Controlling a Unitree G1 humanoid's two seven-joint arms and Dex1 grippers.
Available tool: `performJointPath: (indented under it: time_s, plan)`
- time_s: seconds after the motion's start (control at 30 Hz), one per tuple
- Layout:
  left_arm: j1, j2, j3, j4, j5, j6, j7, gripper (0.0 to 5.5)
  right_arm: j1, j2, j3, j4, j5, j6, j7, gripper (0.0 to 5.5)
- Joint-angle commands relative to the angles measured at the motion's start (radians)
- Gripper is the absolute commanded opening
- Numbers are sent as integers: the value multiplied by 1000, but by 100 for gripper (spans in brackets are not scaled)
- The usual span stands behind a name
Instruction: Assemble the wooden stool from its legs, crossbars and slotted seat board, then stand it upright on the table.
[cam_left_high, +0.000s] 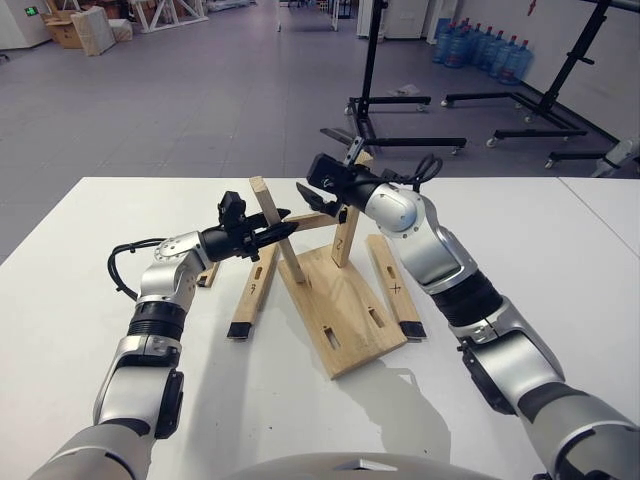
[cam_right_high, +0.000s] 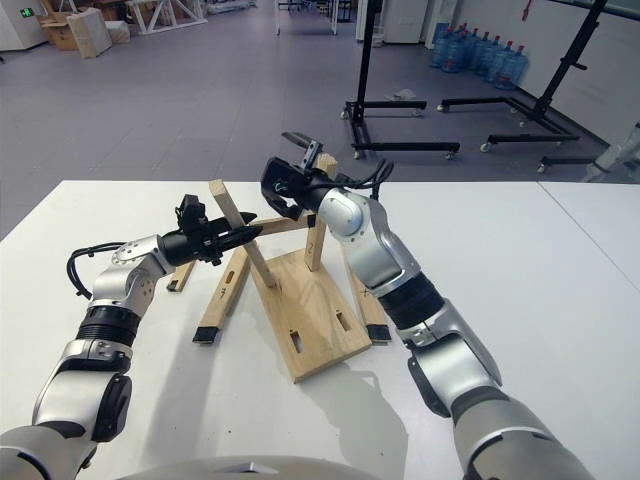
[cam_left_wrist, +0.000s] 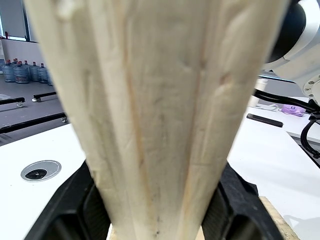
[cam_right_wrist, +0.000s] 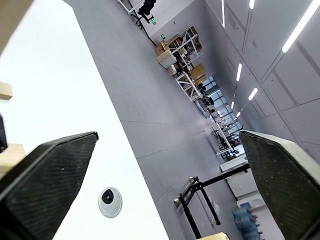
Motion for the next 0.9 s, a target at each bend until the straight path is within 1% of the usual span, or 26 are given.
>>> performJointPath:
  time_s: [0.03,0.13,0.23,0.43,0.5,0.57,0.7,0.77,0.9]
  plan:
    - [4,-6,-12,-18,16,0,10,202,113,-15,81,120,-59,-55,15,519]
    - [7,-11,-18,-20,19,-2,12,202,187,-17,133,245,-105,-124,-4,519]
    - [22,-17,-27,-35,22,-3,15,202,235,-1,131,283,-105,-149,-24,519]
    - [3,-52,-42,-4,22,13,25,202,272,20,74,215,-67,-124,-32,519]
    - [-9,-69,-45,21,24,19,31,202,269,46,20,160,-26,-93,-35,519]
    - [-16,-78,-48,29,23,30,31,202,228,69,-42,77,30,-48,-21,519]
    - [-36,-79,-41,38,17,49,33,202,66,82,-140,-68,96,38,24,519]
    - [-41,-76,-49,47,22,65,32,202,10,65,-137,-80,70,28,39,519]
    - [-34,-67,-82,54,70,21,37,202,-19,48,-118,-61,33,9,38,519]
